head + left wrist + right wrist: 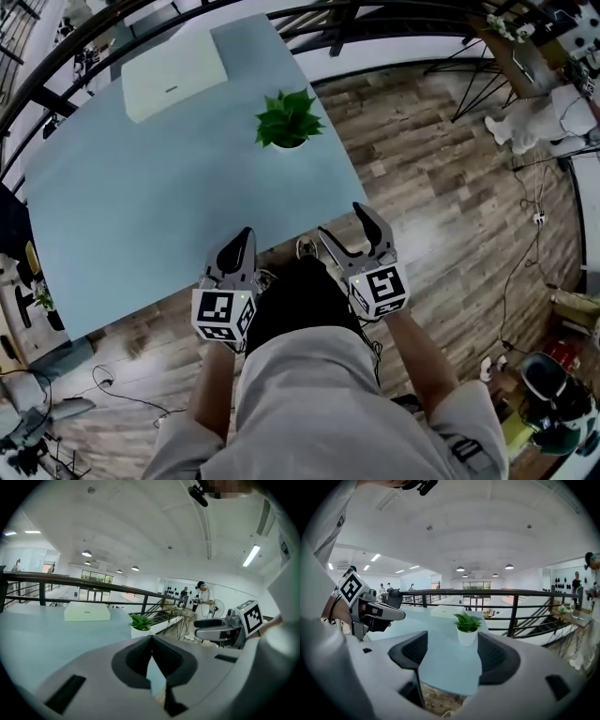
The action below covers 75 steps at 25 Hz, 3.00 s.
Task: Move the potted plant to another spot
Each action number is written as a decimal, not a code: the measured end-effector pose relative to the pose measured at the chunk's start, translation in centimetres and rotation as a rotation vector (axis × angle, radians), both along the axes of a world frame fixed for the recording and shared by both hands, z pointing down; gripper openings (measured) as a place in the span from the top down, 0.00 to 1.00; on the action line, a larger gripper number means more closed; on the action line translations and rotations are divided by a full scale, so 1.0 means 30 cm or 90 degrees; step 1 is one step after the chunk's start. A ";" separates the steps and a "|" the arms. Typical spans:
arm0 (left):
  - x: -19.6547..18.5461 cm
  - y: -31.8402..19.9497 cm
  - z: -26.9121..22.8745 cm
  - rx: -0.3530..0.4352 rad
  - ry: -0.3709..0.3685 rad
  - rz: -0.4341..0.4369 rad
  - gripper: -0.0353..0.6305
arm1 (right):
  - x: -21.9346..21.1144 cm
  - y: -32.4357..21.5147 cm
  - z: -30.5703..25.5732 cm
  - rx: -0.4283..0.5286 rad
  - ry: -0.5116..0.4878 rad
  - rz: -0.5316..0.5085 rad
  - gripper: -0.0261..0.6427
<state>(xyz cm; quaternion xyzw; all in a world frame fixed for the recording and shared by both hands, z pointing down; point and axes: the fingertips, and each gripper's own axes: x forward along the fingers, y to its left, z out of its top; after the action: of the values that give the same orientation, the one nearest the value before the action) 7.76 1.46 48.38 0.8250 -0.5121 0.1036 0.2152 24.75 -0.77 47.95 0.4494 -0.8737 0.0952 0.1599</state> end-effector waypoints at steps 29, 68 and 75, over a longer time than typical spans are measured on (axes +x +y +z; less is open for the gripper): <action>-0.023 -0.340 0.425 -0.155 -0.056 -0.114 0.93 | -0.180 -0.607 0.410 -0.045 -0.062 -0.089 0.24; -0.065 -0.451 0.411 -0.142 -0.054 -0.122 0.93 | -0.315 -0.755 0.399 -0.019 -0.066 -0.119 0.15; -0.054 -0.493 0.297 -0.097 -0.051 -0.123 0.93 | -0.306 -0.761 0.239 0.028 -0.074 -0.133 0.15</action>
<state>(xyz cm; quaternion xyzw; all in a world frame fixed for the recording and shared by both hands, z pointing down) 6.13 -13.34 57.31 0.7483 -0.5883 0.1540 0.2652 15.55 -23.62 55.13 0.3531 -0.9254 0.0849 0.1081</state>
